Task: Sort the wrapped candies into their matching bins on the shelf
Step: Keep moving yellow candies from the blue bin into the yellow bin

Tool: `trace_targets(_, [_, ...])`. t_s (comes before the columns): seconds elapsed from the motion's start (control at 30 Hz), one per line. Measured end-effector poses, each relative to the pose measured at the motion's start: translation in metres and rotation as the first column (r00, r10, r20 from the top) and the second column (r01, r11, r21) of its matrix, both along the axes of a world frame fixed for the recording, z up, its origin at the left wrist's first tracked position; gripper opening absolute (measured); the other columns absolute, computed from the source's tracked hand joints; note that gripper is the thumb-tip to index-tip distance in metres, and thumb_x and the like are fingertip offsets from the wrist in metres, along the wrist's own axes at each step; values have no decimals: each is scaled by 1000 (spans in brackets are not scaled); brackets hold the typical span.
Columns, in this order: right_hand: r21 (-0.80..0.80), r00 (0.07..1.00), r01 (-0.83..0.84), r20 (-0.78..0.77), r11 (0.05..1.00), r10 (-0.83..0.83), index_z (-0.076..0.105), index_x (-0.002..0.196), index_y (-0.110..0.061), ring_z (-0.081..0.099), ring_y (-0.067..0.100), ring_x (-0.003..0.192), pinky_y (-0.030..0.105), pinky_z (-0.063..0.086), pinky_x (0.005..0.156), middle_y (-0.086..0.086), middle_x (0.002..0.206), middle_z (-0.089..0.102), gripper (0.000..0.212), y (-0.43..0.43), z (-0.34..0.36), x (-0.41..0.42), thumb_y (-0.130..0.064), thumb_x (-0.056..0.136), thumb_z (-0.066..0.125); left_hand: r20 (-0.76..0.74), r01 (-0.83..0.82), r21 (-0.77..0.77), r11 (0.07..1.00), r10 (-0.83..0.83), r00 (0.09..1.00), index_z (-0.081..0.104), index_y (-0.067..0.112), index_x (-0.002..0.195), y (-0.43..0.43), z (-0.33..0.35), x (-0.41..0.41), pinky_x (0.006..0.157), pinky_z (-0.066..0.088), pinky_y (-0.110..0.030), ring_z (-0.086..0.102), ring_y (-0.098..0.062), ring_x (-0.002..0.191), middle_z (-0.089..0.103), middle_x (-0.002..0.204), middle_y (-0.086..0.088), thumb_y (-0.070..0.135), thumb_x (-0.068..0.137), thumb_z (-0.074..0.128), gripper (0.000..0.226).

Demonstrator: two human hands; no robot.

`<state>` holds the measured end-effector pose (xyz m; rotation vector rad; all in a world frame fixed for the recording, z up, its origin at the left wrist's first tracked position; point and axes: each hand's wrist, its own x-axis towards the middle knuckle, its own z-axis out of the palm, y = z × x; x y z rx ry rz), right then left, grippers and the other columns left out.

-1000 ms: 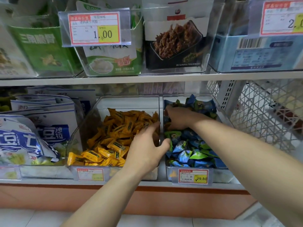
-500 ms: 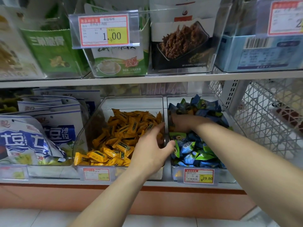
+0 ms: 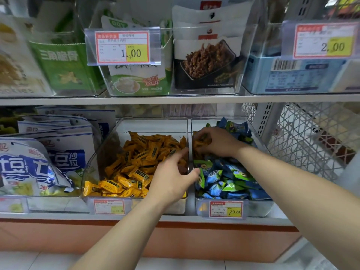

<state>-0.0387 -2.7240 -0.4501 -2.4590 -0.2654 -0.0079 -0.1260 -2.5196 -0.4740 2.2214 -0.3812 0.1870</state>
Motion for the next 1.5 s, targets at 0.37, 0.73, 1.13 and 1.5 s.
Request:
trace_targets(0.37, [379,969,187,81,906,-233,71,105,-33,62,12,108,37,53,93,-8,118,66,26,-3,35,-49,-42,82,77,201,-122,41,992,112,973,47,33,139,-12,18,-3,93,40,-26,49,-14,122,56,128,11,61,84,61,62])
trace_targets(0.73, [880,967,221,-255,421,26,68,114,-4,70,27,103,37,59,80,14,109,73,28,20,37,-107,-25,96,61,90,86,-384,919,-56,994,56,35,118,-32,36,-5,84,48,-14,61,2,101,64,108,16,34,94,65,26])
trace_targets(1.13, [473,998,69,-34,878,-59,67,103,-25,70,8,86,28,55,75,-6,92,73,19,62,34,-82,-26,86,75,-25,-167,-500,850,179,984,56,38,111,16,34,11,62,61,-31,70,-16,84,67,108,1,31,97,61,16])
trace_targets(1.5, [-16,982,-1,191,1000,4,62,118,-31,58,12,104,27,47,80,-10,113,62,35,73,37,-65,-48,88,64,8,-280,230,932,286,958,32,28,153,64,22,35,103,47,-42,51,-30,131,49,148,-6,45,96,58,65])
